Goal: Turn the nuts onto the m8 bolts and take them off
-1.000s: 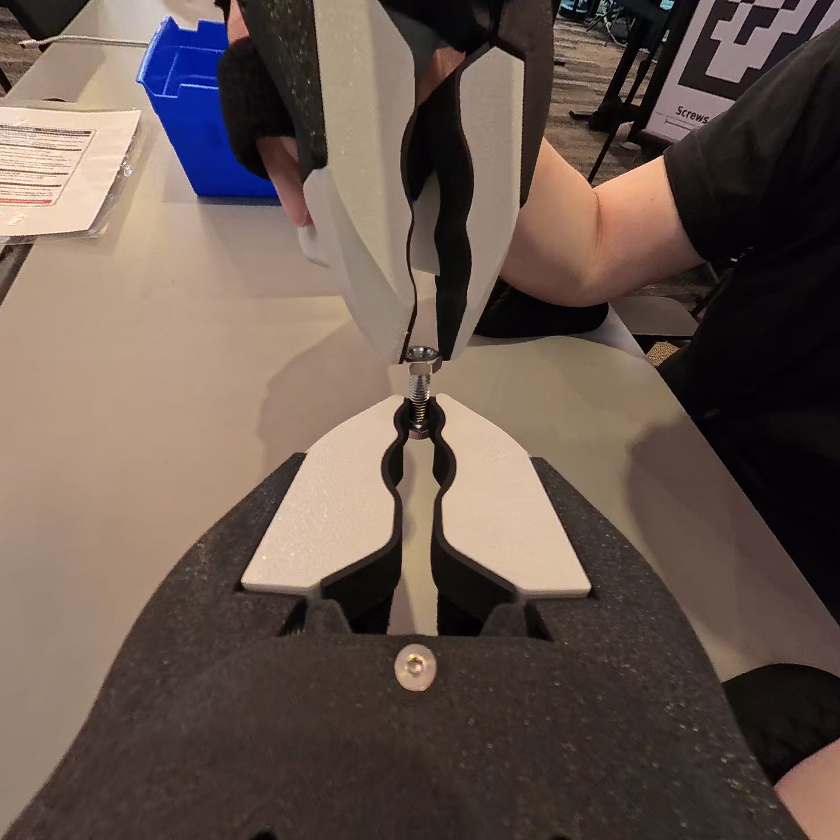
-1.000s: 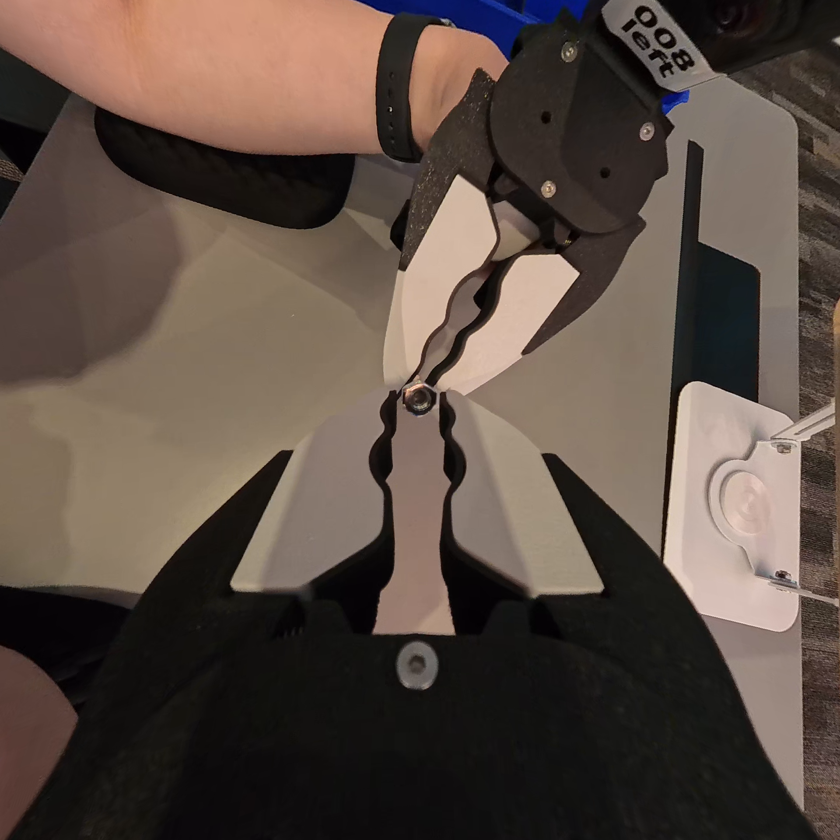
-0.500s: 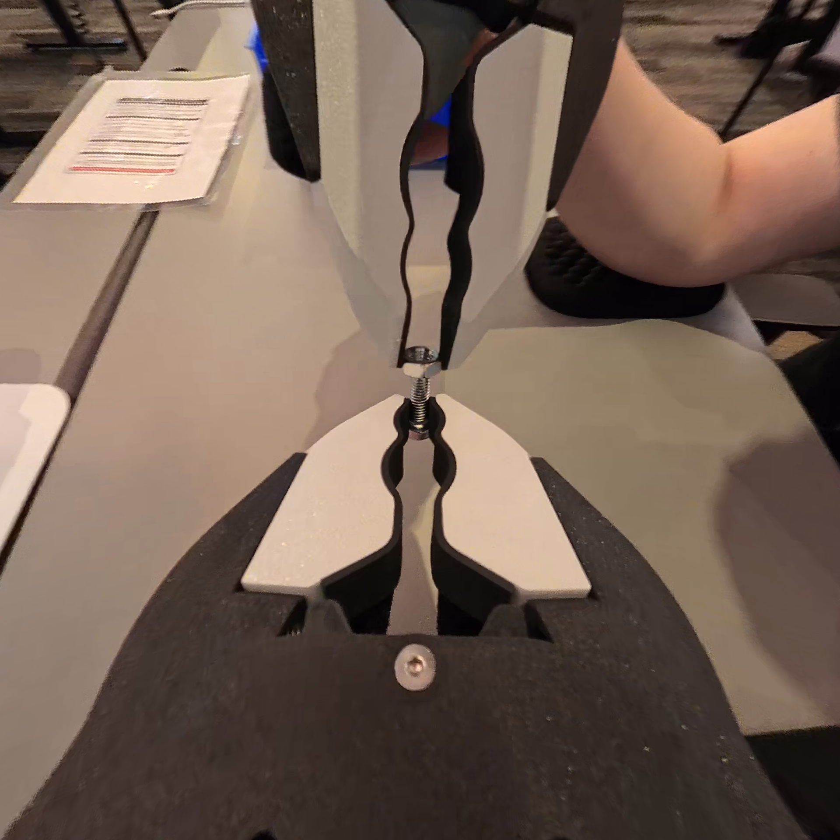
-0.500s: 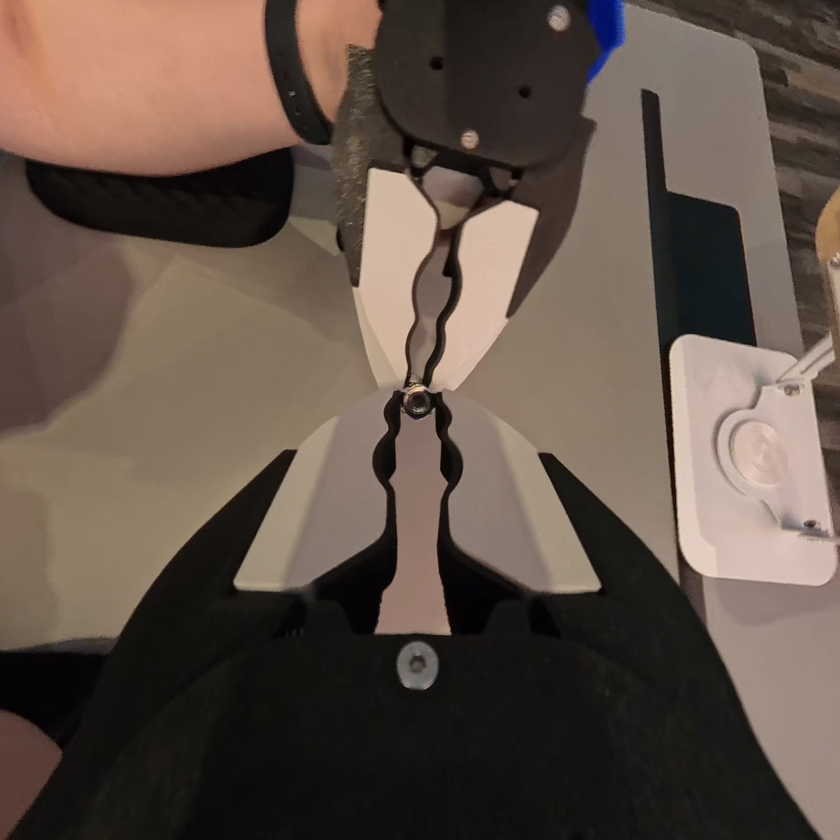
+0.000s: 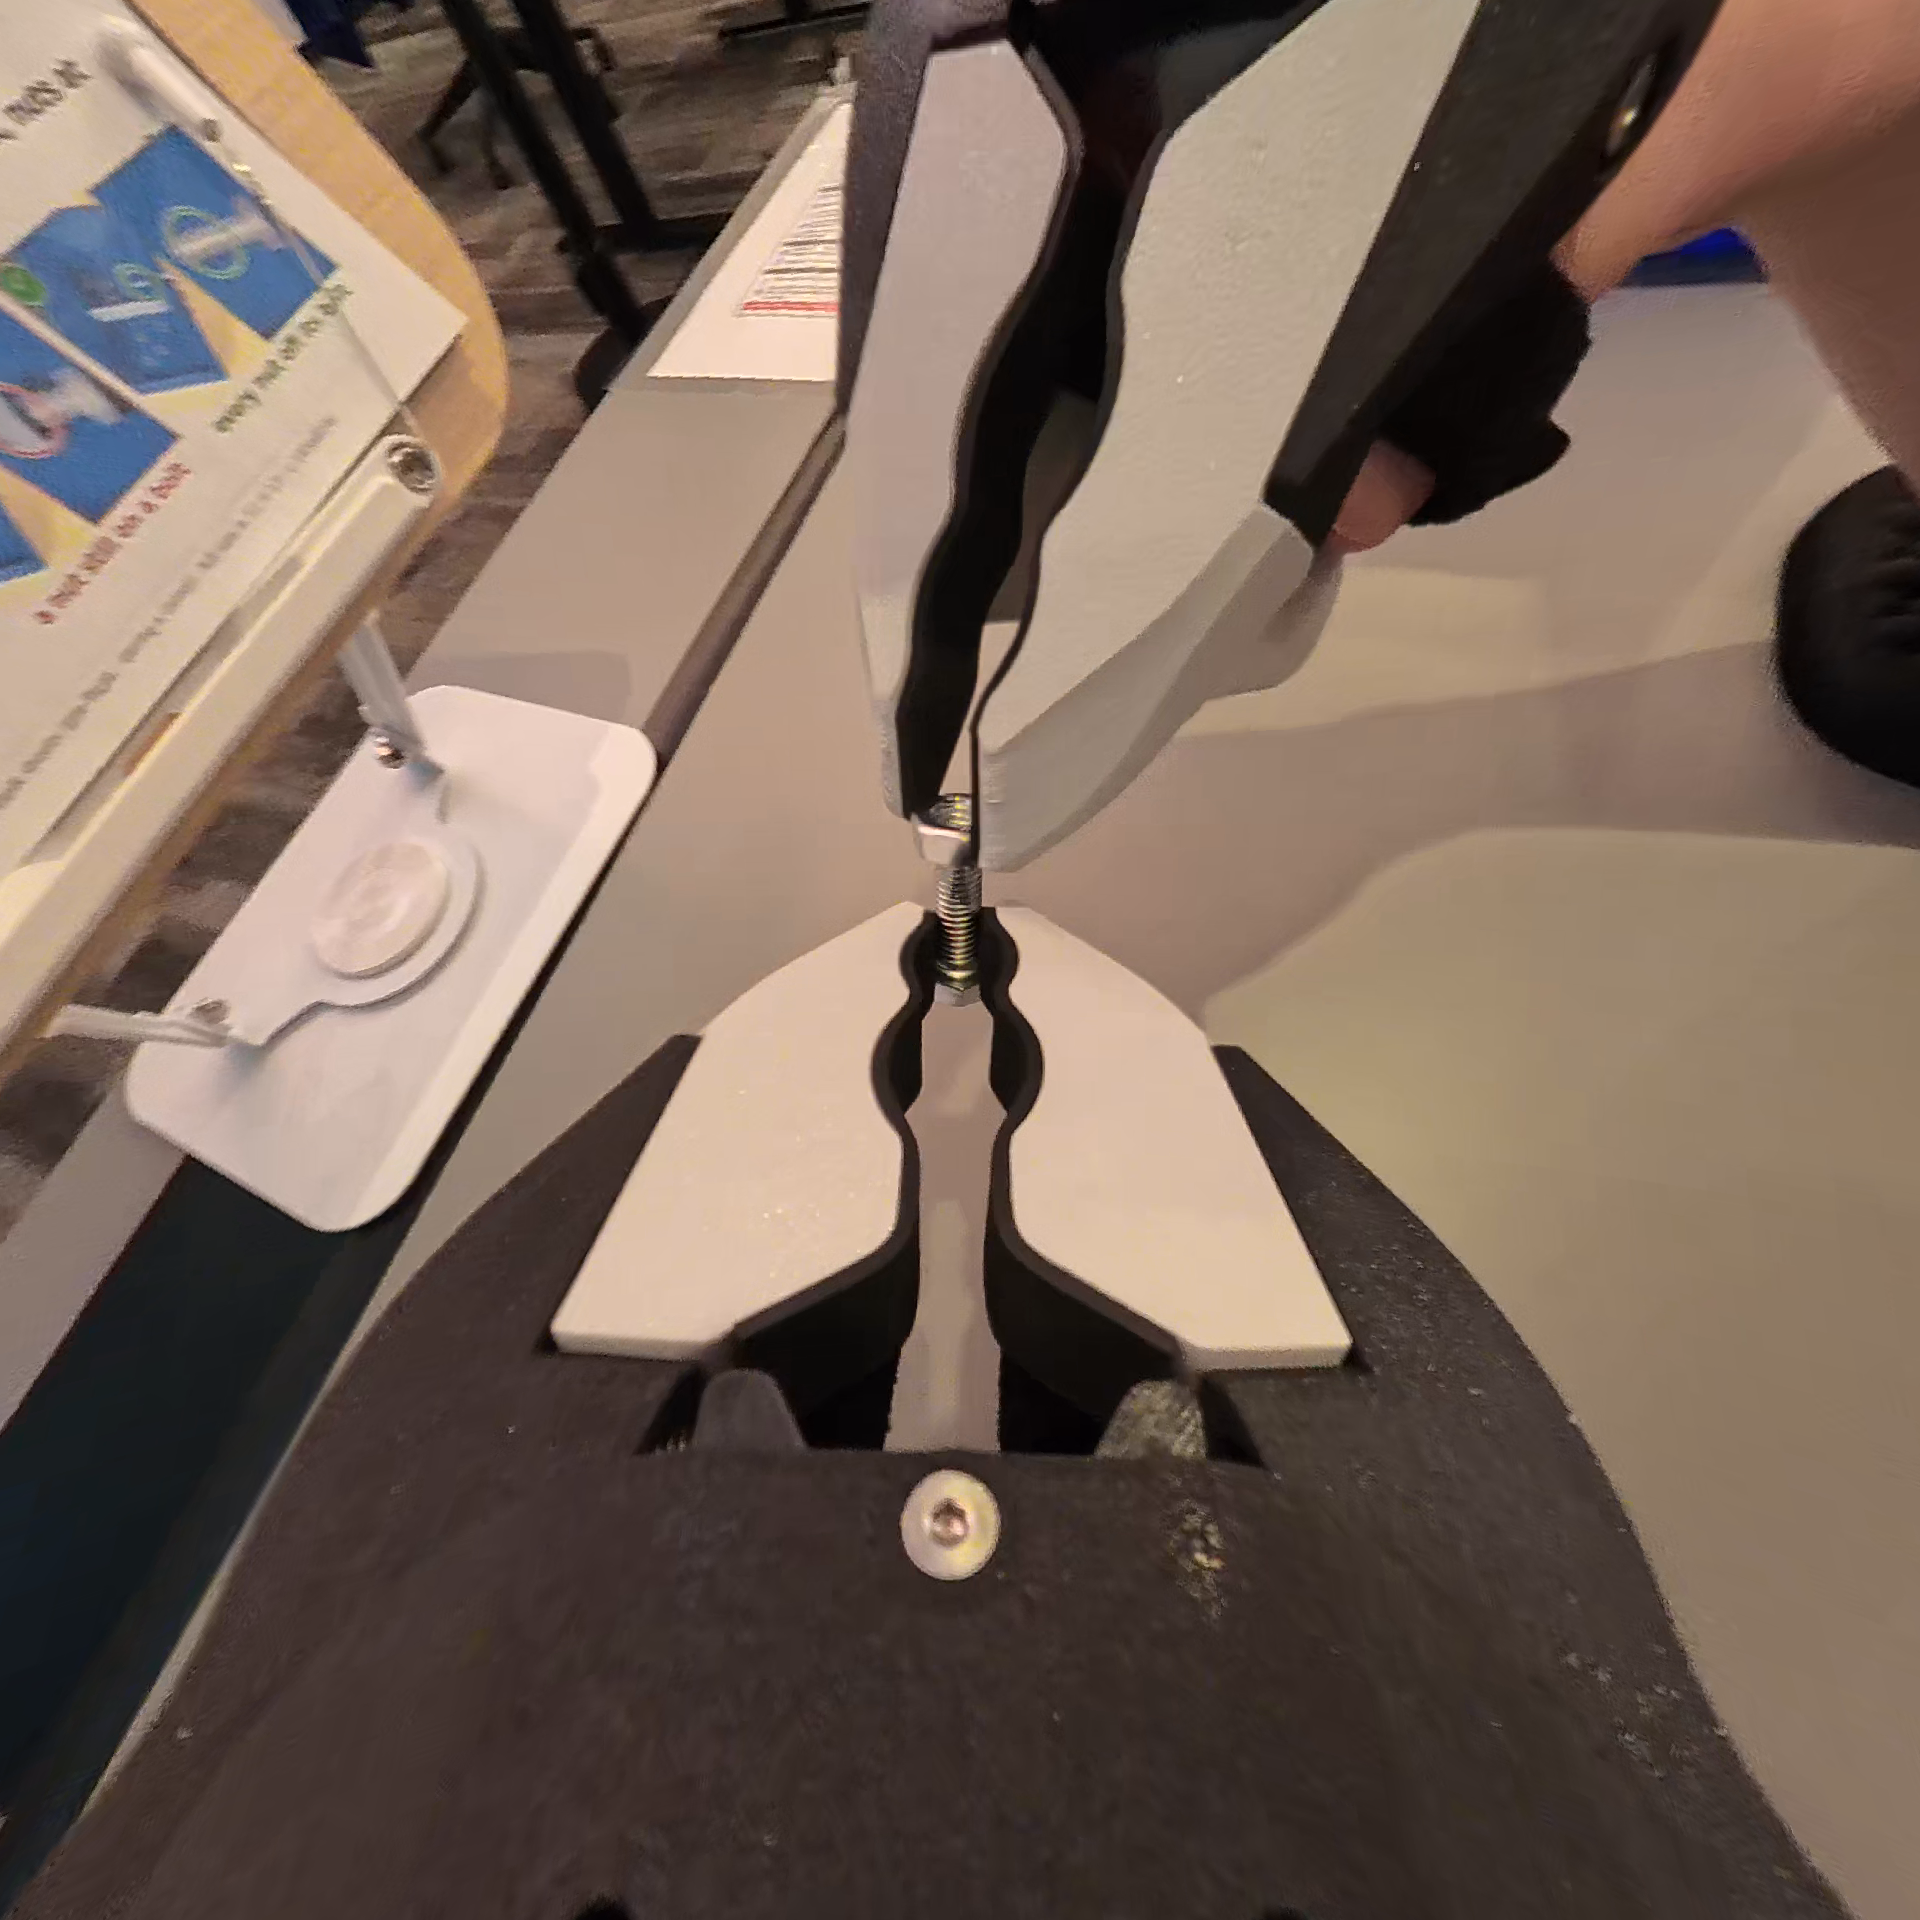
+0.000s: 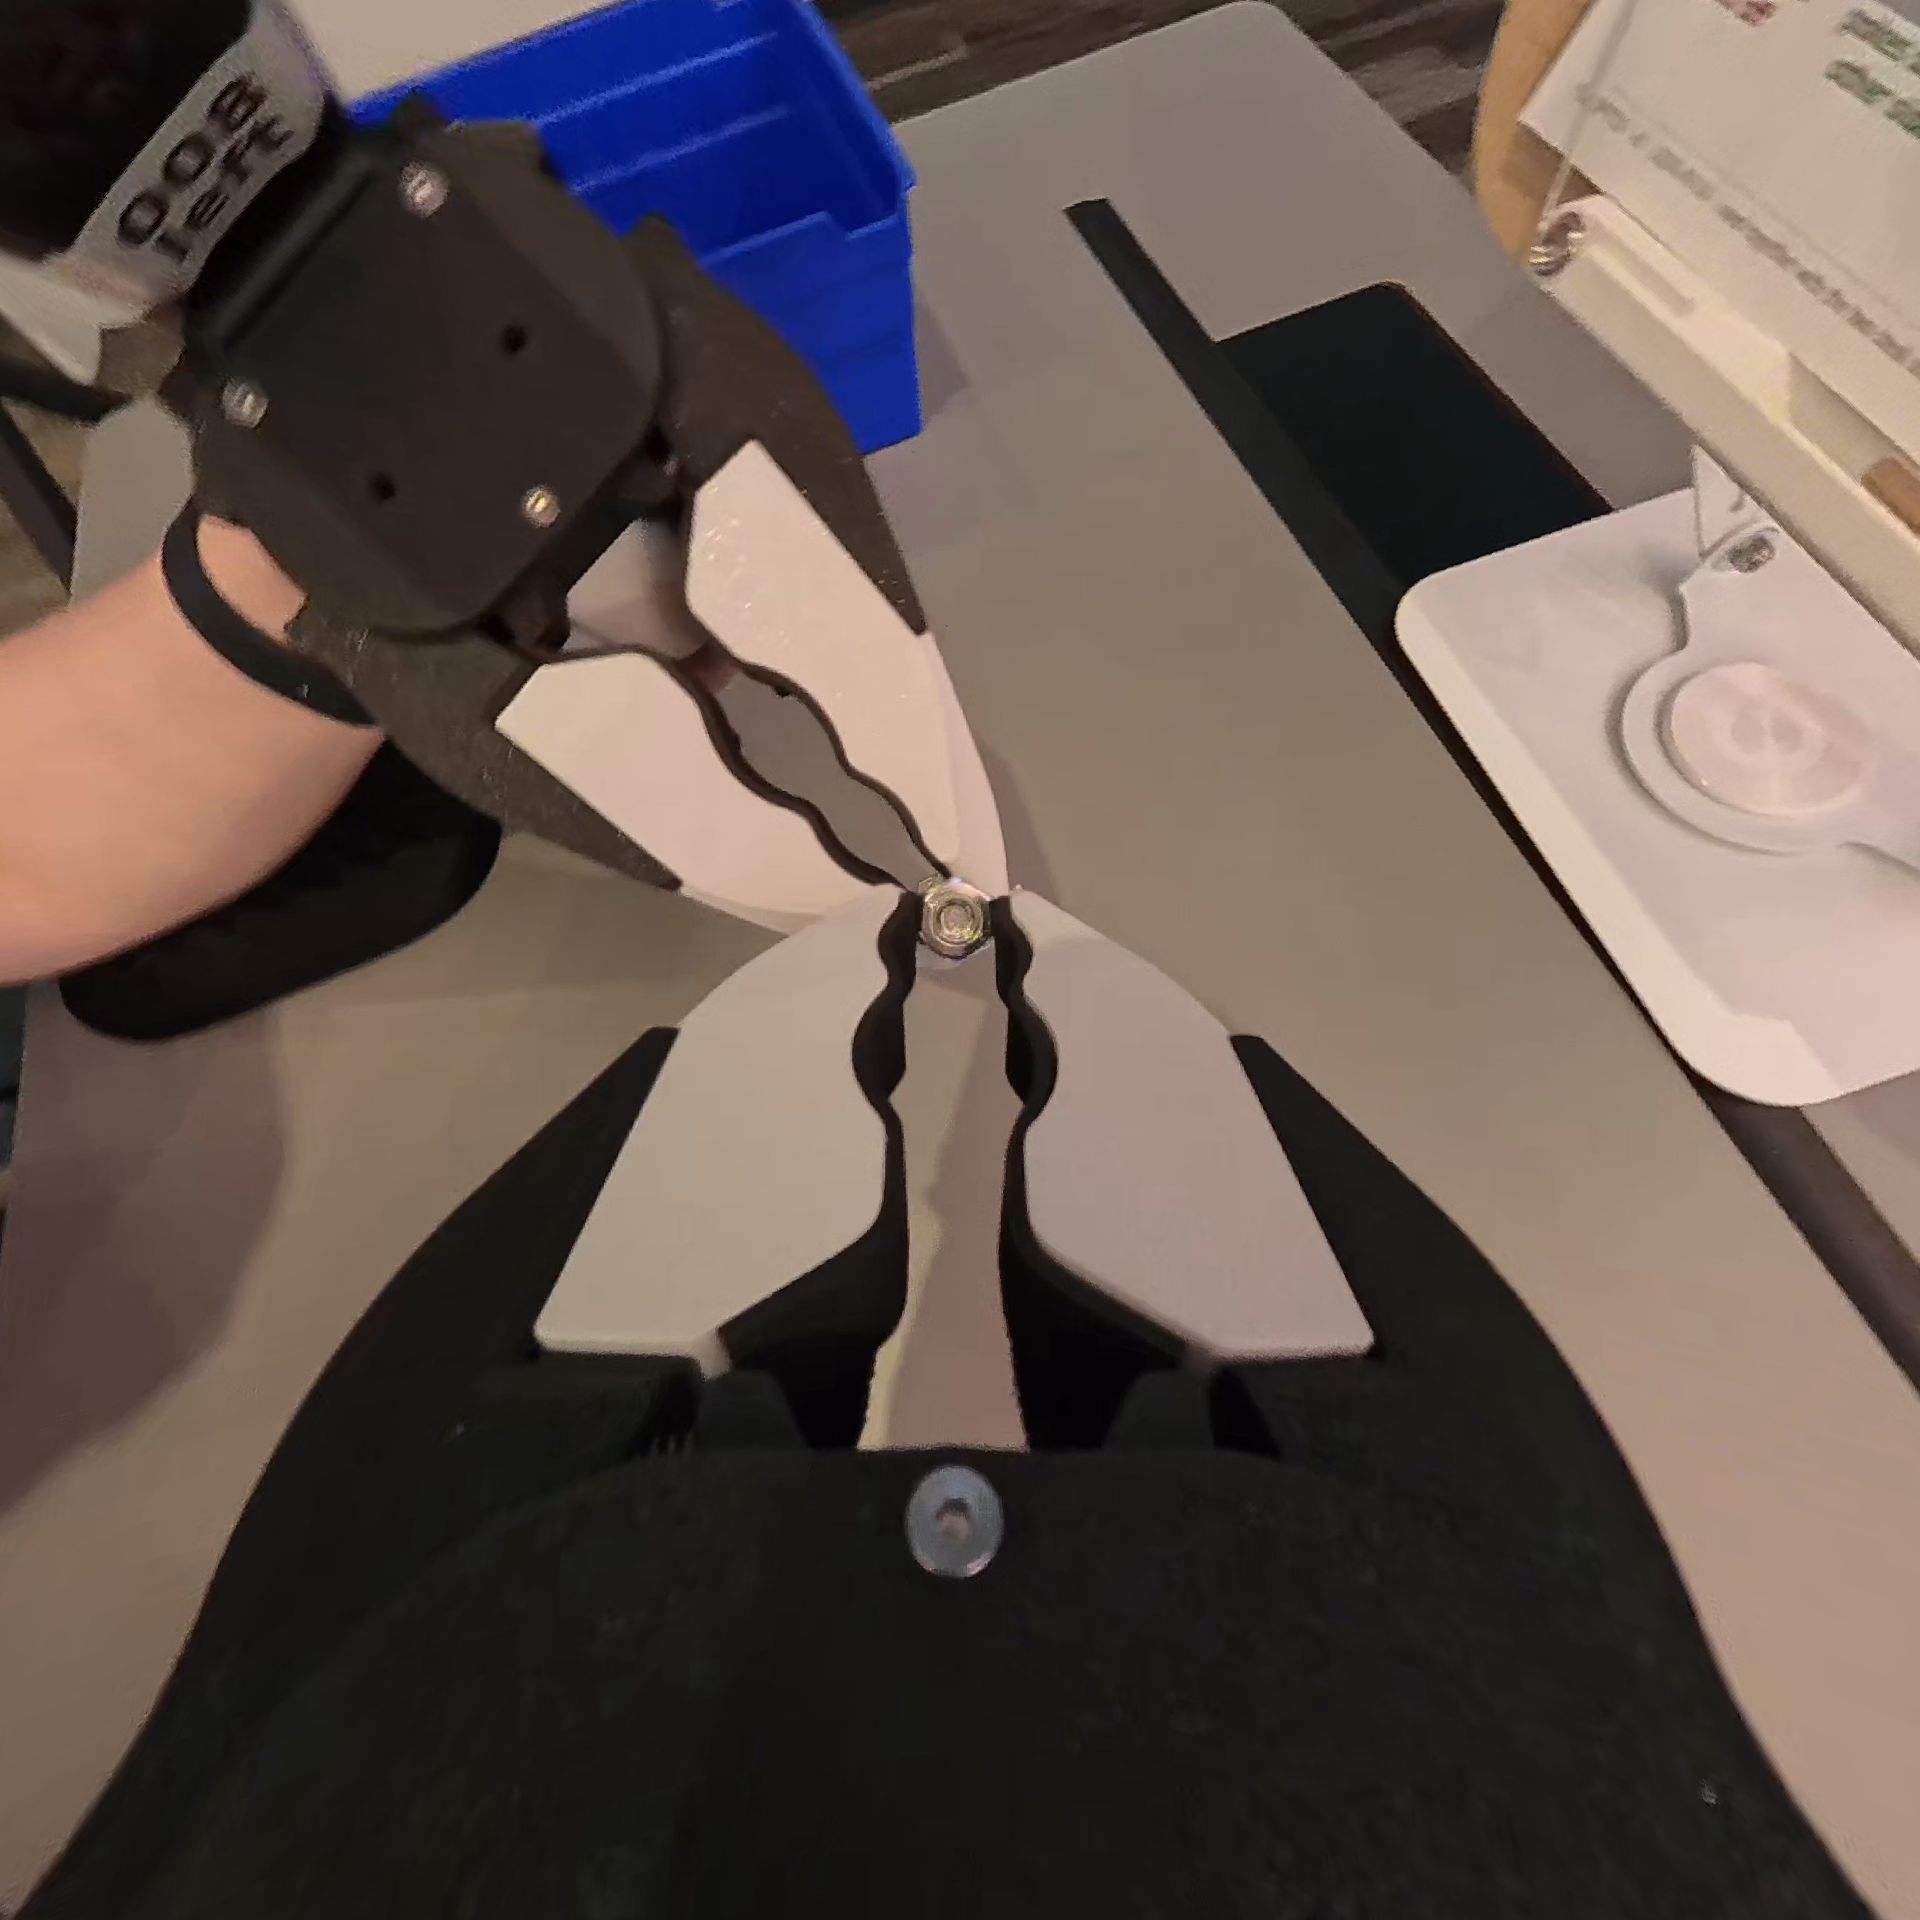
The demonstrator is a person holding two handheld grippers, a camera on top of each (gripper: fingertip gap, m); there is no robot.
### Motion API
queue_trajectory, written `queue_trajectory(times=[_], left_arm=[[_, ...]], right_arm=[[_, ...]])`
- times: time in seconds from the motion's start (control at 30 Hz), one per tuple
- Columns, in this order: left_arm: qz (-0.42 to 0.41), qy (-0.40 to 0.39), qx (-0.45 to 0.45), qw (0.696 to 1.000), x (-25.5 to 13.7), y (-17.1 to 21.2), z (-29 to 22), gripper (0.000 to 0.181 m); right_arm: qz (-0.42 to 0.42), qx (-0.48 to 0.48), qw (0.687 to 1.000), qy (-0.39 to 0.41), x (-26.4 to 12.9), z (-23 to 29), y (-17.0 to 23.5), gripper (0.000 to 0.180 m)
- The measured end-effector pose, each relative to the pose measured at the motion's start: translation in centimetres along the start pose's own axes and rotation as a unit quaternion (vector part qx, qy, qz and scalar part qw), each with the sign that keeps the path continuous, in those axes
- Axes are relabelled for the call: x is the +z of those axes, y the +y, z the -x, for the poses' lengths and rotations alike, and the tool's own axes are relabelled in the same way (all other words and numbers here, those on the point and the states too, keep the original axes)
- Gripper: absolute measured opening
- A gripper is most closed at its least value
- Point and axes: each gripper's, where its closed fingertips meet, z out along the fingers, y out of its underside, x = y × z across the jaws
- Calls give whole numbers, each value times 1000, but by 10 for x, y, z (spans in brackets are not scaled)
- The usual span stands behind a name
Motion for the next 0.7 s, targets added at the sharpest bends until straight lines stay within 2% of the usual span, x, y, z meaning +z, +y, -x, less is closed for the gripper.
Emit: queue_trajectory(times=[0.27, 0.37, 0.6, 0.7], left_arm=[[15, -128, -5, 992, 2, -1, 30, 7], [27, -158, 6, 987, 4, 1, 35, 7], [30, -158, -1, 987, 6, 3, 35, 7], [23, -133, -12, 991, 6, 3, 31, 7]], right_arm=[[-78, 136, 987, 42, 7, -22, -16, 13], [-89, 158, 982, 50, 9, -26, -16, 13], [-87, 157, 982, 54, 11, -28, -15, 14], [-85, 135, 985, 63, 8, -26, -18, 33]])
